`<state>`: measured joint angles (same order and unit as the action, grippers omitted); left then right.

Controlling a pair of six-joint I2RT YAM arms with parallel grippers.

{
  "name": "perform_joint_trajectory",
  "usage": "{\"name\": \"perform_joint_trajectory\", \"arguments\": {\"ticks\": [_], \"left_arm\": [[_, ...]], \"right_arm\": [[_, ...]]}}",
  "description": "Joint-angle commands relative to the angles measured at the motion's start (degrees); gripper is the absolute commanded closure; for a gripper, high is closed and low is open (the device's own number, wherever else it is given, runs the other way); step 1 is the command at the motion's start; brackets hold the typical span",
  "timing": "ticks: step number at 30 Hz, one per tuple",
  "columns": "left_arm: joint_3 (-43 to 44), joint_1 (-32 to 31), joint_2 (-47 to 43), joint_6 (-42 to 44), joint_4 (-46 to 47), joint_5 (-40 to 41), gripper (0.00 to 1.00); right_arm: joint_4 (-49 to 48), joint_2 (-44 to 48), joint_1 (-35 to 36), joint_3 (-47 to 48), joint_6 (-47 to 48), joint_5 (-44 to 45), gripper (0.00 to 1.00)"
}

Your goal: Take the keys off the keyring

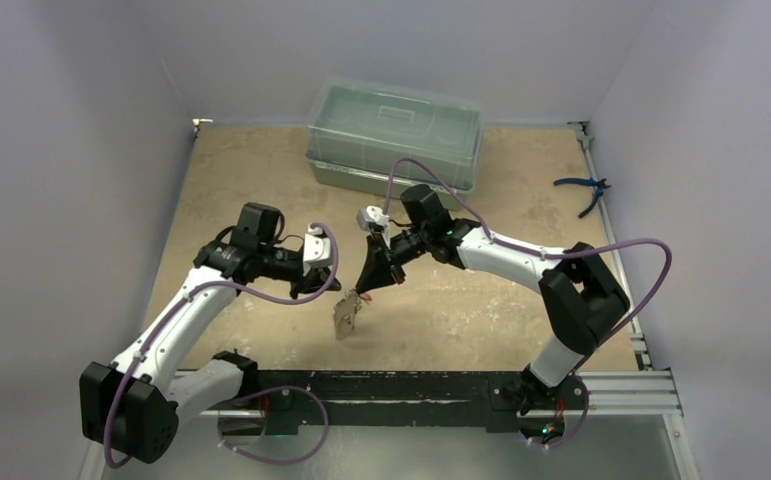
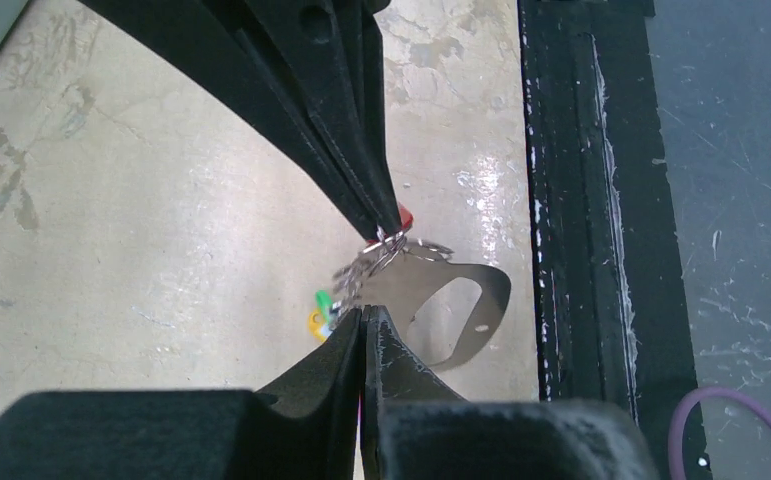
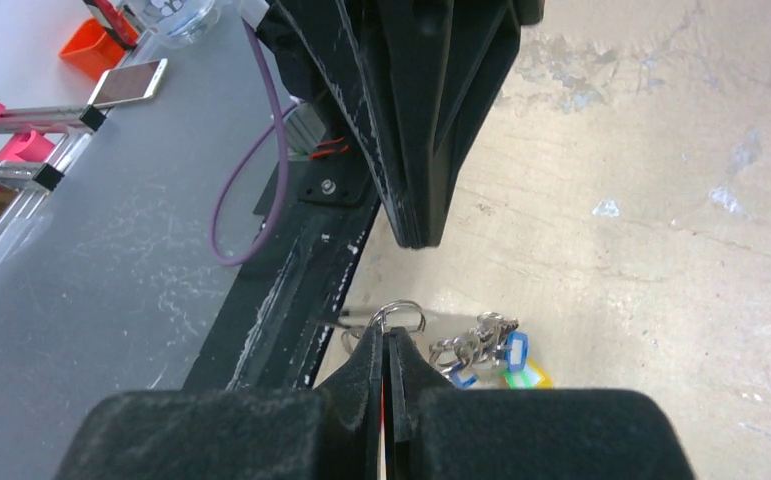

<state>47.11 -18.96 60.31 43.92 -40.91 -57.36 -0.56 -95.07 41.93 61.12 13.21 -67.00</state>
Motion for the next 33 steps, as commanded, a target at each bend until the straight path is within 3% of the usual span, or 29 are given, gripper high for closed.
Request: {"name": "perform_joint_trajectory", "arguments": {"ticks": [1,7,10,14,20,25,33], "left_arm": [[0.2,0.9,-0.1,-1.0,1.5,-3.3,1.00],[-0.3,0.9,0.3,3.5,0.1,-3.6,1.00],[0.2,0.9,0.6,13.9,-6.9,-3.1,0.83],[-0.3,0.8,0.4,19.1,-7.8,-2.2,0.73],[-0.2,-1.7,-0.2,19.3,-4.3,-1.9,0.60],[-1.5,-3.8,-1.2,14.2,1.9,-0.2,0.58],[-1.7,-4.7,-0.5,12.0,4.1,-0.2,0.60]], "right_arm": [[3.2,0.5,-0.6,-1.2,3.5,0.1,1.00],[3.2,-0.9,-0.6,-0.6,3.9,0.4,1.00],[2.8,0.0,-0.6,-0.4,3.5,0.2,1.00],[2.9,1.5,-0.6,0.7,2.7,0.1,1.00],[2.8,1.5,-0.3,2.4,0.8,-0.6,1.00],[3.1,1.1,0.1,4.1,0.1,-1.4,1.00],[4.4,0.8,0.6,5.1,0.8,-1.4,1.00]]}}
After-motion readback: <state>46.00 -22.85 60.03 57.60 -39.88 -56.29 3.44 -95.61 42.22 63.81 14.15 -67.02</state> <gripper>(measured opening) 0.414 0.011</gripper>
